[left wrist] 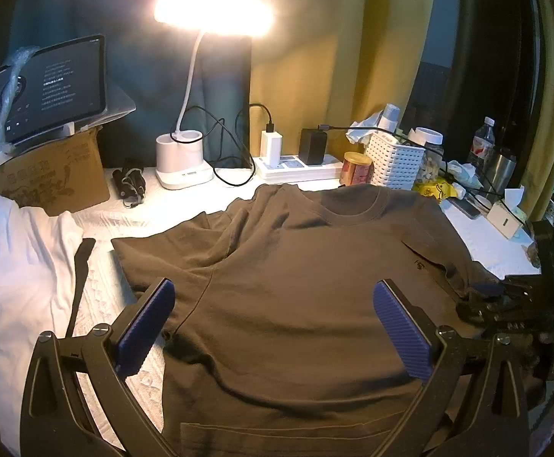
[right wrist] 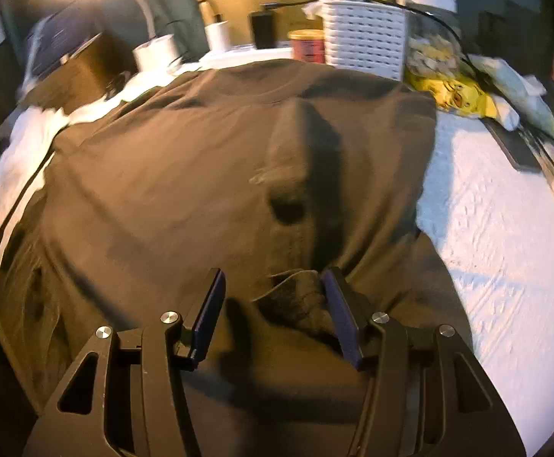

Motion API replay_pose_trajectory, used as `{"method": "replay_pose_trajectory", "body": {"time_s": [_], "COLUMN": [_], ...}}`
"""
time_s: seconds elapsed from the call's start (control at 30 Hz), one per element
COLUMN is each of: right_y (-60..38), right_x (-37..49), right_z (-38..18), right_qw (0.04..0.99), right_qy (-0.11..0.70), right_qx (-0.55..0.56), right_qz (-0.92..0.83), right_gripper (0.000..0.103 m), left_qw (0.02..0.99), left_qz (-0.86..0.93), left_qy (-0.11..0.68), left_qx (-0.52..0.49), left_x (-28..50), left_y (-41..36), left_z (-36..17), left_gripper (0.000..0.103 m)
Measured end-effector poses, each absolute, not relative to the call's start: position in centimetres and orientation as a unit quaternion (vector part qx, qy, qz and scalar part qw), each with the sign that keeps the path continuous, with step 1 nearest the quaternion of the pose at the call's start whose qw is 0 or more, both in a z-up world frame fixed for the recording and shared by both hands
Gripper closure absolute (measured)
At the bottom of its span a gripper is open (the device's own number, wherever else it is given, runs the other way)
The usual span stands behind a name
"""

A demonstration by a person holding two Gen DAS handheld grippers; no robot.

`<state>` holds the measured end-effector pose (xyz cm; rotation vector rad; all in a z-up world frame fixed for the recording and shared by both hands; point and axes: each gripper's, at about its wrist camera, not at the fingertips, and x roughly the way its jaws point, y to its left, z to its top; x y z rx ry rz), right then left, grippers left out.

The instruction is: Fold small clothes

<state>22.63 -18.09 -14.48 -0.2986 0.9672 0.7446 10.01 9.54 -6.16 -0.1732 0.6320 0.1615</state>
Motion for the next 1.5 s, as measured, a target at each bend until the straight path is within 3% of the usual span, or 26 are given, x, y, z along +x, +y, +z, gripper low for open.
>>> {"method": "replay_pose_trajectory", "body": {"time_s": [0.27,0.63,1.1,1.33,1.4,1.5], "right_y": [-18.7,-13.7,-9.3,-10.4,-10.8,-11.2], "right_x": [20.0,26.0,33.0,34.2,34.4,34.6], "right_z": [-13.3,-11.3,-14.9,-15.0,-15.1,-15.0], "right_qw": [0.804,0.845,0.838,0.851,0.856,0.863], "right_qy": [0.461,0.402,0.426,0.424,0.421,0.416], "right_qx": [-0.162,-0.142,-0.196,-0.166,-0.150,-0.146], "right_qz": [0.340,0.322,0.279,0.262,0.259,0.248], "right_gripper": [0.046,0.046,0.046,0.047,0.055,0.076], "left_qw": [0.942,0.935,0.928,0.925,0.924,0.923], "left_qz": [0.072,0.093,0.108,0.112,0.112,0.110], "left_qy": [0.315,0.323,0.334,0.341,0.342,0.345], "left_qx": [-0.089,-0.111,-0.122,-0.129,-0.130,-0.131], "left_x": [10.2,10.6,12.2,12.6,12.7,12.9], "left_y": [9.8,12.8,15.9,16.7,16.9,16.9], "left_z": [-6.8,-8.1,-9.6,-10.4,-10.6,-10.7], "left_gripper": [0.001,0.001,0.001,0.001,0.001,0.001]}}
